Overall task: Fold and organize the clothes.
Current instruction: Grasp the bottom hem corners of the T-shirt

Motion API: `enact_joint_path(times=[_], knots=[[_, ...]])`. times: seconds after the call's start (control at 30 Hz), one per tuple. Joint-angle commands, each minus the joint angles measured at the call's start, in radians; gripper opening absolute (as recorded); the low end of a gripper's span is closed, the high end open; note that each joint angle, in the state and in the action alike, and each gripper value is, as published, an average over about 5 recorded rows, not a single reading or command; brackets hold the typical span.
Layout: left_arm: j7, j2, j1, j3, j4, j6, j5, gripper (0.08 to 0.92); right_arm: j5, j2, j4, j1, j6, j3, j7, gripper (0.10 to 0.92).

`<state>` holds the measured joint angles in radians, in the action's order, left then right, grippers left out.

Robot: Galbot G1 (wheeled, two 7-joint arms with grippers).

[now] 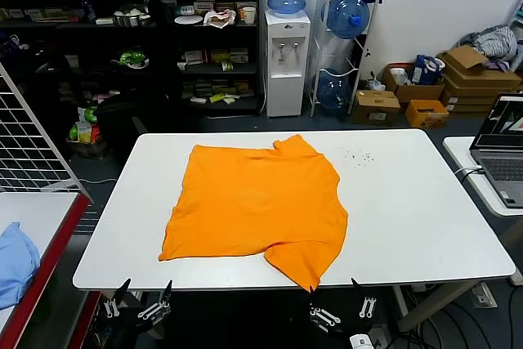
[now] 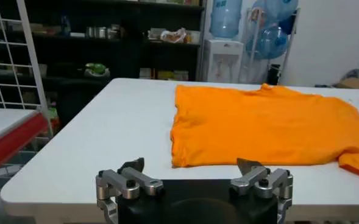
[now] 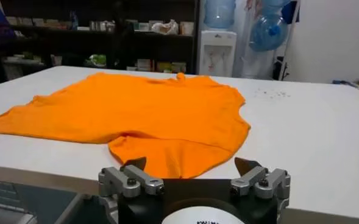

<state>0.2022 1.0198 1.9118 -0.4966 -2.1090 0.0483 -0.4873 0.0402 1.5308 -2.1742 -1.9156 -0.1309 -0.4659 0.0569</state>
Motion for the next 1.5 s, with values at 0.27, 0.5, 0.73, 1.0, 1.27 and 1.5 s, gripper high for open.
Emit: enact_joint_path(times=[0.27, 0.5, 0.73, 1.0, 1.27, 1.5], knots=[[0.032, -0.089, -0.190, 0.032, 0.072, -0.142, -0.150, 0.921, -0.125, -0.038, 0.050, 0.129, -0.140, 0.016, -0.075, 0.921], [0.051, -0.130, -0.287, 0.067, 0.118, -0.182, -0.207, 0.921, -0.128, -0.011, 0.088, 0.207, -0.182, 0.052, -0.106, 0.921], [0.045, -0.143, -0.326, 0.100, 0.159, -0.188, -0.208, 0.921, -0.092, 0.018, 0.132, 0.239, -0.191, 0.093, -0.115, 0.921], [0.045, -0.122, -0.359, 0.139, 0.196, -0.187, -0.200, 0.921, -0.062, 0.043, 0.168, 0.253, -0.193, 0.115, -0.123, 0.921], [0.050, -0.116, -0.389, 0.178, 0.217, -0.188, -0.188, 0.909, -0.048, 0.044, 0.167, 0.242, -0.198, 0.113, -0.127, 0.796], [0.052, -0.116, -0.396, 0.200, 0.225, -0.190, -0.176, 0.736, -0.042, 0.043, 0.155, 0.230, -0.202, 0.109, -0.129, 0.597]])
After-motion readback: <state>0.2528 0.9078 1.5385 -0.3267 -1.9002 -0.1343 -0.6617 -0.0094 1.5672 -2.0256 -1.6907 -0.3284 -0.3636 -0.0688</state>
